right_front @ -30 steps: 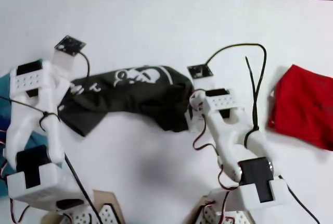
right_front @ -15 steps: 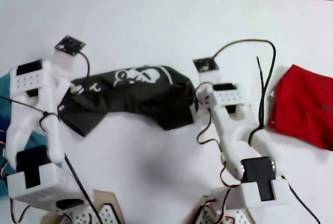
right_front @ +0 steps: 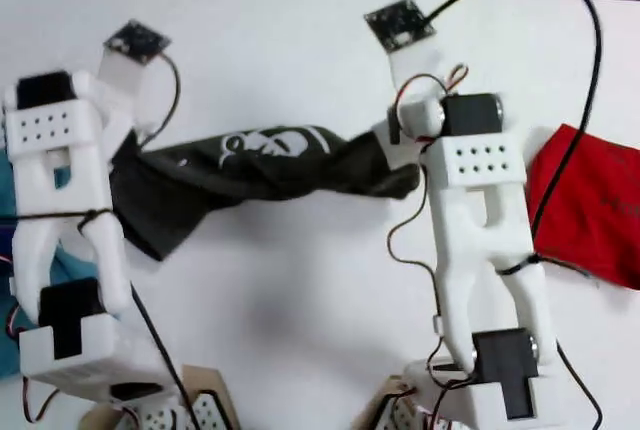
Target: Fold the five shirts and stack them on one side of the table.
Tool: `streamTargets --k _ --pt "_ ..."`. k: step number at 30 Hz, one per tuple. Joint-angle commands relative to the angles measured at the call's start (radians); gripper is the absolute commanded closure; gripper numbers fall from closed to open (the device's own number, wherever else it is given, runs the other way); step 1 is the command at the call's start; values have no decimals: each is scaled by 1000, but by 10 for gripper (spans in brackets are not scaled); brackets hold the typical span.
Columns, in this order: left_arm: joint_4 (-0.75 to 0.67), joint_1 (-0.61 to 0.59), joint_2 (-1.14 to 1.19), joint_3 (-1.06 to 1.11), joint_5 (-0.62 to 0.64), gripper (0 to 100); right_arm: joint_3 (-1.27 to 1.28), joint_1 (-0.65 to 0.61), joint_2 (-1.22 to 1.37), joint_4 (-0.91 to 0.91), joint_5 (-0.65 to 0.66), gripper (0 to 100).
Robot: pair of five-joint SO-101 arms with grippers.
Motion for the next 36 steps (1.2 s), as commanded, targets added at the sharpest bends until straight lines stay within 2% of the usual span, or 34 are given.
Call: streamTargets --k 1,4,11,17,20,26,36 --pt "149 40 -14 -229 5 976 -89 15 -56 -30 8 978" --pt "227 64 -14 -384 5 976 -175 42 -59 -111 8 978" --pt "227 103 -135 -562 0 976 -414 136 -65 -113 8 978" --pt "227 153 -327 -573 3 976 -621 196 -130 -53 9 978" --pt "226 155 -408 -575 3 976 -687 222 -182 -47 57 979" --pt "226 155 -531 -575 5 976 -697 292 -274 -10 94 979" --pt "206 149 -692 -573 3 976 -700 302 -447 28 86 979"
